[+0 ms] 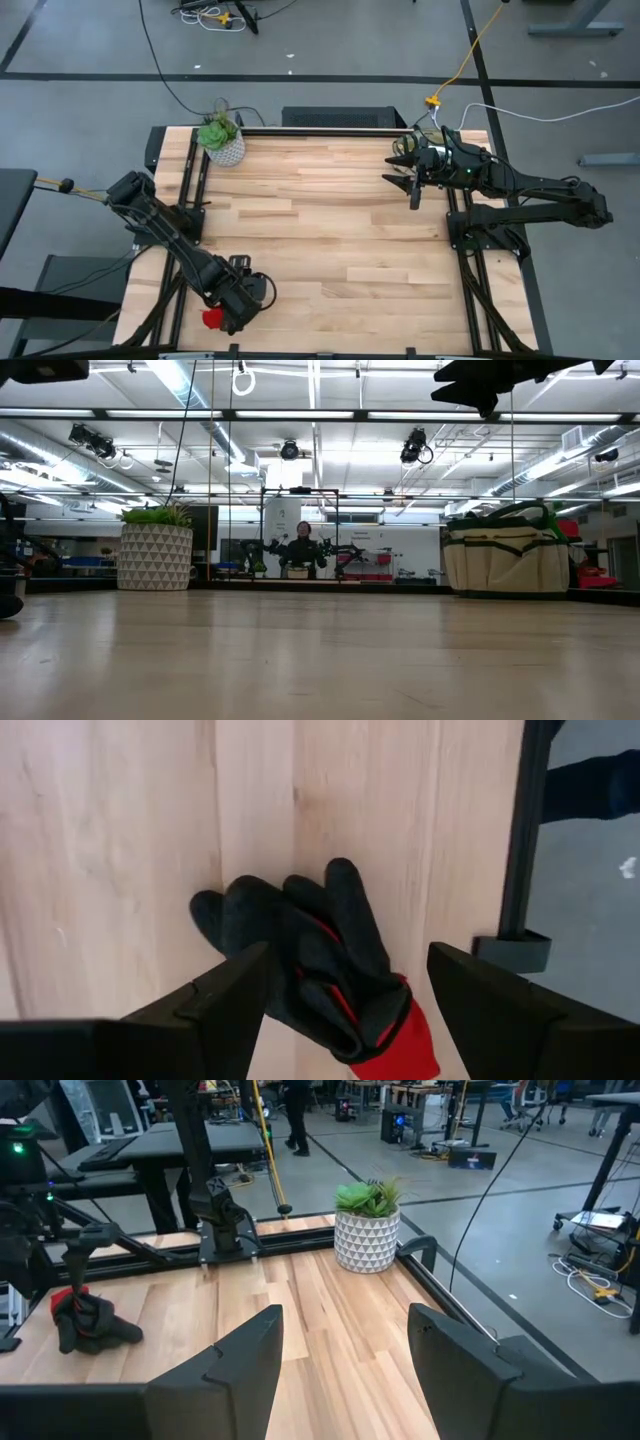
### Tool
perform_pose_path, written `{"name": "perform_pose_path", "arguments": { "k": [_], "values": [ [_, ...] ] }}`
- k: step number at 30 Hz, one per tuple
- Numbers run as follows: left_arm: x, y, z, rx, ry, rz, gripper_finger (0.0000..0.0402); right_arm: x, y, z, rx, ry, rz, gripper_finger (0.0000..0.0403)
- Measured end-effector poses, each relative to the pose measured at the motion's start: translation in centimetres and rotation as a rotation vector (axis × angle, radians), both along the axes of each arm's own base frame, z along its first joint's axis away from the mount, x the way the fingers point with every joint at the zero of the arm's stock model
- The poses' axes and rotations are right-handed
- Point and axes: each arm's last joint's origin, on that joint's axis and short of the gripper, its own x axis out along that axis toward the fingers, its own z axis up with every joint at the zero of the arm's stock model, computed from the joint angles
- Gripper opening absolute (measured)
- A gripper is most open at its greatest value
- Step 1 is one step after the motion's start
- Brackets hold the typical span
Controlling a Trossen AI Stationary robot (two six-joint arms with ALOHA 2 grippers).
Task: Pick & Place Garden tools in Gardening bag
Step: Put the red gloves into the brown gardening bag
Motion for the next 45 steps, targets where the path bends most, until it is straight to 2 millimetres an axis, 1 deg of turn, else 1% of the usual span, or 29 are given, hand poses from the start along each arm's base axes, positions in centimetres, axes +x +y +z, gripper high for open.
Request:
{"name": "perform_pose_path", "arguments": {
  "k": [7,12,18,23,32,40,45],
  "values": [
    [-0.4,0.1,-0.3,0.048,-0.002,0.004,0.0279,0.0,0.0,0.0,0.026,-0.005,-0.001,0.0216],
    [-1.3,0.2,-1.9,0.082,0.045,-0.014,0.0279,0.0,0.0,0.0,0.027,-0.004,0.001,0.0216],
    [-2.5,0.7,-4.4,0.124,0.100,-0.033,0.0279,0.0,0.0,-0.1,0.029,0.004,0.004,0.0216],
    [-2.8,0.8,-5.5,0.108,0.120,-0.036,0.0279,0.0,0.0,-0.3,0.032,0.022,0.003,0.0216],
    [-2.4,0.7,-5.4,0.083,0.095,-0.037,0.0279,-0.1,0.0,-0.4,0.054,0.032,-0.001,0.0216],
    [-0.9,1.0,-3.8,0.052,0.054,-0.013,0.0279,-0.1,0.0,-0.4,0.057,0.032,-0.002,0.0216],
    [0.0,1.1,-2.7,0.042,0.014,-0.104,0.0279,-0.1,0.0,-0.4,0.057,0.032,-0.002,0.0216]
  ]
}}
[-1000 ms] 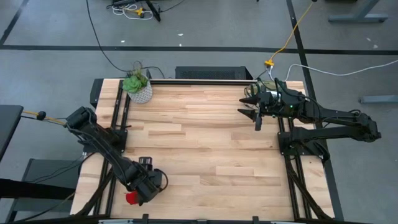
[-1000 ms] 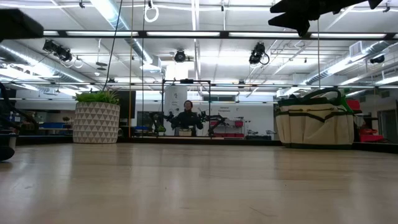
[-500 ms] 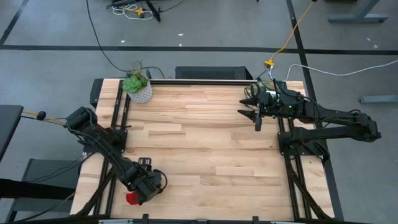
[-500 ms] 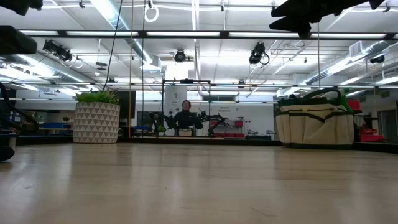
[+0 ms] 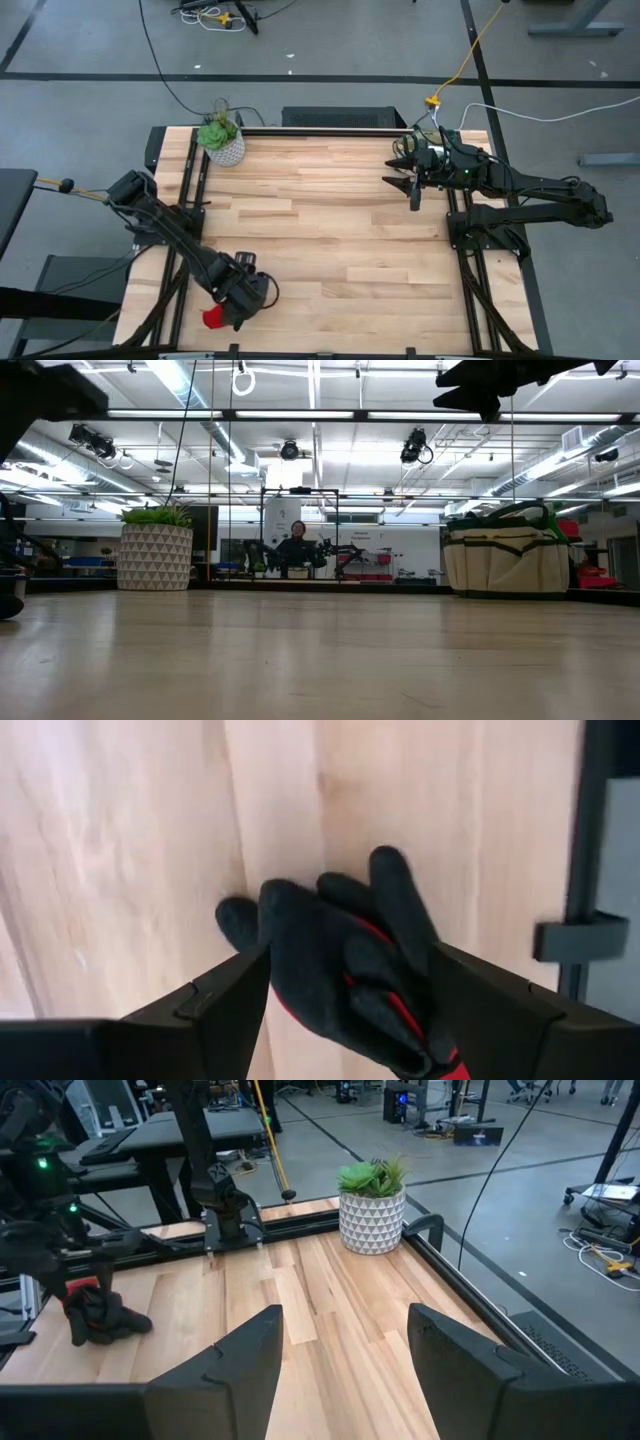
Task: Pick & Place Garden tools in Gardening bag
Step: Put the red gloves into the brown gardening bag
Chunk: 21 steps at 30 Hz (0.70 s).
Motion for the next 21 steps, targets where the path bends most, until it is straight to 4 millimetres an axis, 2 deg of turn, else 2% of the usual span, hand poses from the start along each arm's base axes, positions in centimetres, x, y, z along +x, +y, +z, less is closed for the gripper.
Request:
{"name": "perform_pose_path", "arguments": {
  "k": [7,17,21],
  "values": [
    [0.4,0.9,1.2,0.019,0.053,-0.125,0.0279,0.0,0.0,0.0,0.016,-0.003,-0.004,0.0216],
    [-0.5,3.1,1.9,0.147,0.233,-0.269,0.0279,0.0,0.0,0.0,0.021,-0.004,-0.005,0.0216],
    [-0.5,3.2,1.9,0.154,0.234,-0.234,0.0279,0.0,0.0,0.0,0.021,-0.004,-0.005,0.0216]
  ]
}}
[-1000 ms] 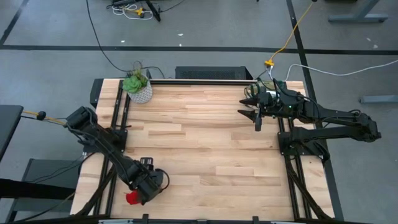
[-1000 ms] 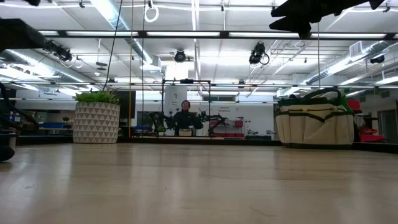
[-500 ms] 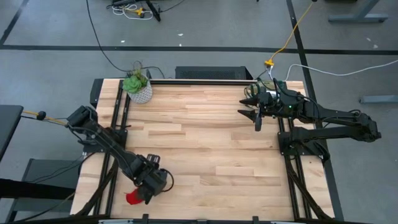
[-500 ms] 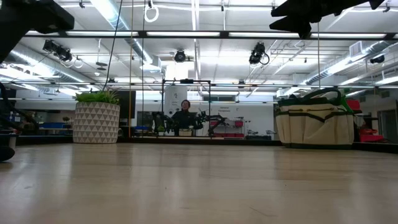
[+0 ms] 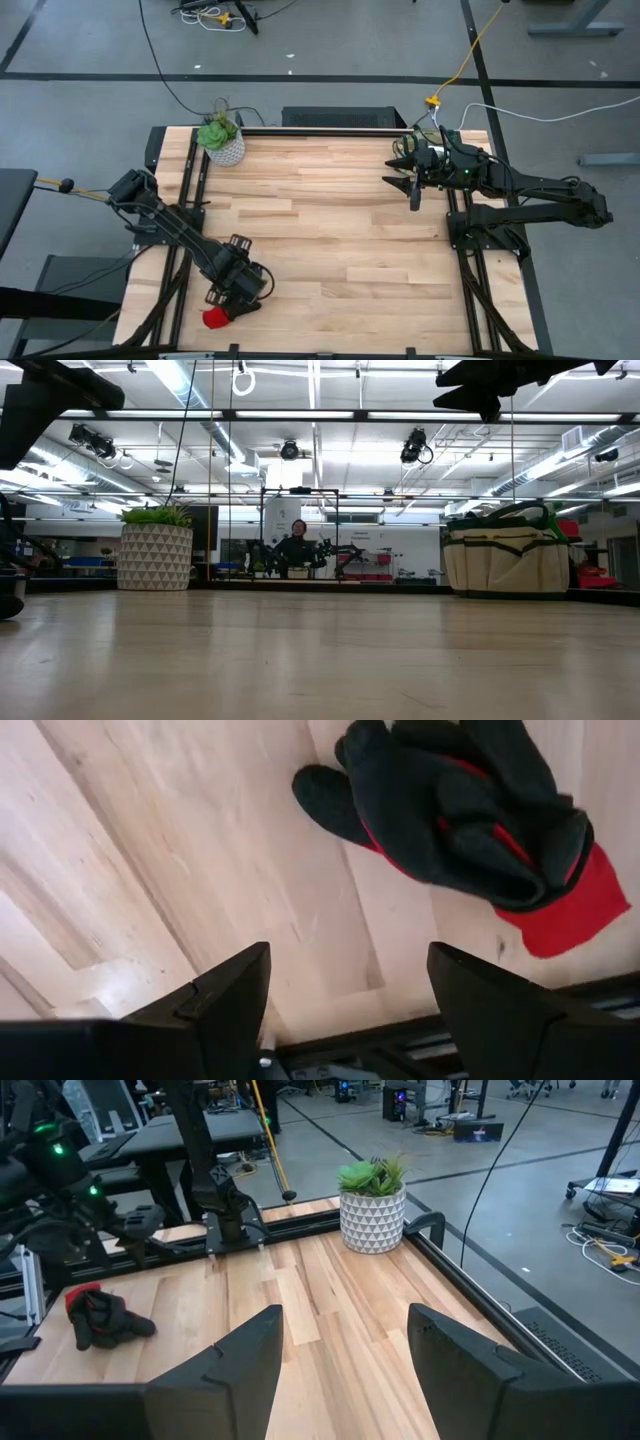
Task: Pick & Place Garden tools in Gardening bag
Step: Put the red gloves into the brown gardening bag
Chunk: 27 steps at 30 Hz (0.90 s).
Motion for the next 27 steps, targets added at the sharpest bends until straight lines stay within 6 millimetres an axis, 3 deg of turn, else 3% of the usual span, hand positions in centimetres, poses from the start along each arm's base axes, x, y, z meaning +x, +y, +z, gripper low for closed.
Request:
{"name": "perform_pose_path", "arguments": {
  "k": [14,27],
  "values": [
    [1.9,-1.4,-0.1,-0.147,-0.190,0.342,0.0279,0.0,0.0,0.0,-0.002,0.000,0.000,0.0216],
    [0.5,-2.1,-3.3,-0.154,-0.164,0.425,0.0279,0.0,0.0,0.0,-0.021,0.004,0.005,0.0216]
  ]
}}
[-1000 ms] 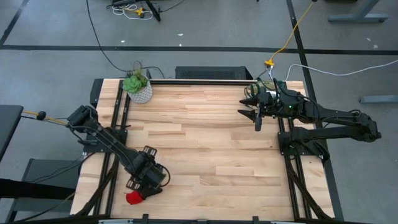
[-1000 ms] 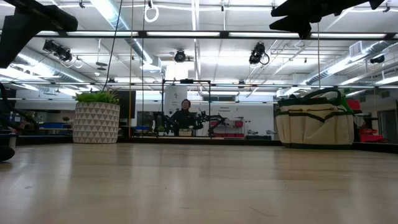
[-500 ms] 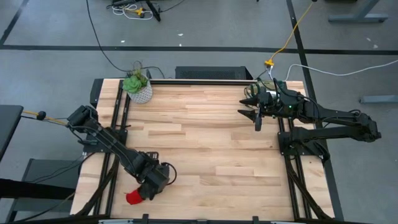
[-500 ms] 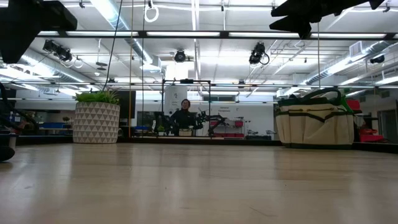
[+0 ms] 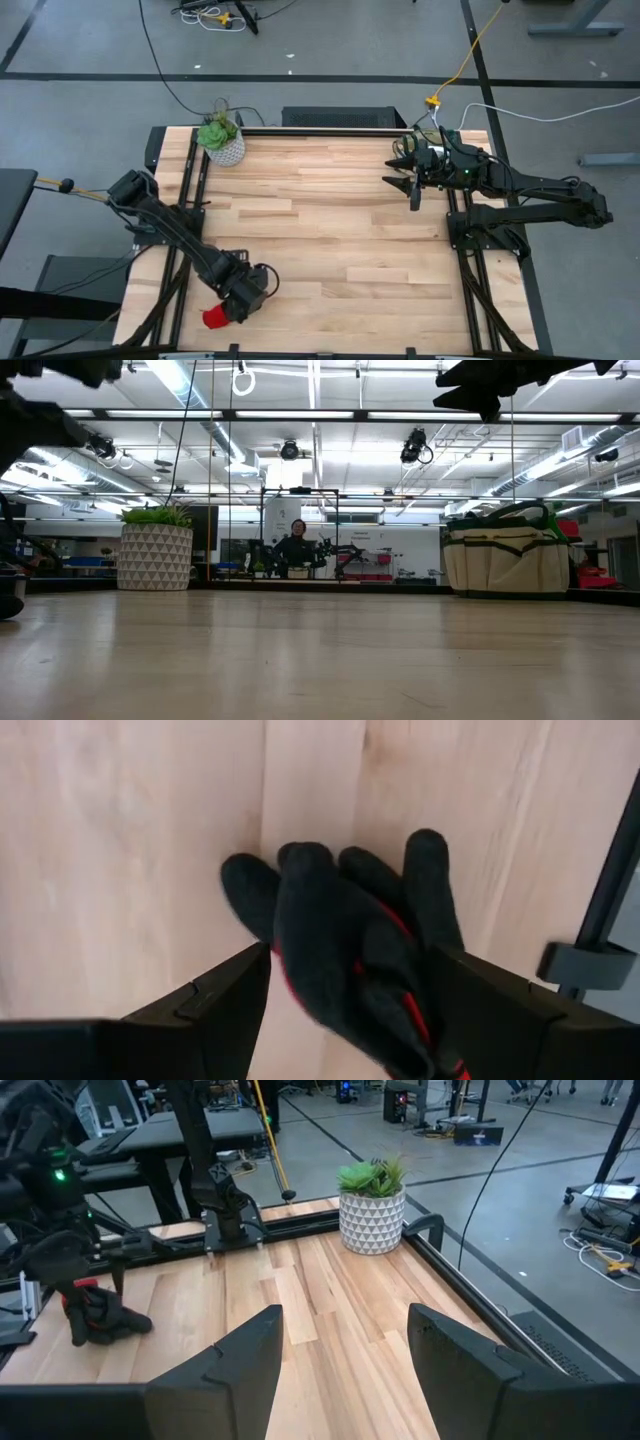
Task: Pick & Place Garden tools in Gardening bag
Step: Put the red gloves into the brown gardening bag
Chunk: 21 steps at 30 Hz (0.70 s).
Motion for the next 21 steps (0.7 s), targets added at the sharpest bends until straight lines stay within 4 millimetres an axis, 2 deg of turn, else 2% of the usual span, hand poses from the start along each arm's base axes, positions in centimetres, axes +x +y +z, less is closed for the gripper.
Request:
{"name": "perform_pose_path", "arguments": {
  "k": [21],
  "values": [
    [-1.6,1.0,-5.2,-0.059,0.052,0.029,0.0279,0.0,0.0,0.0,-0.005,0.001,0.001,0.0216]
  ]
}}
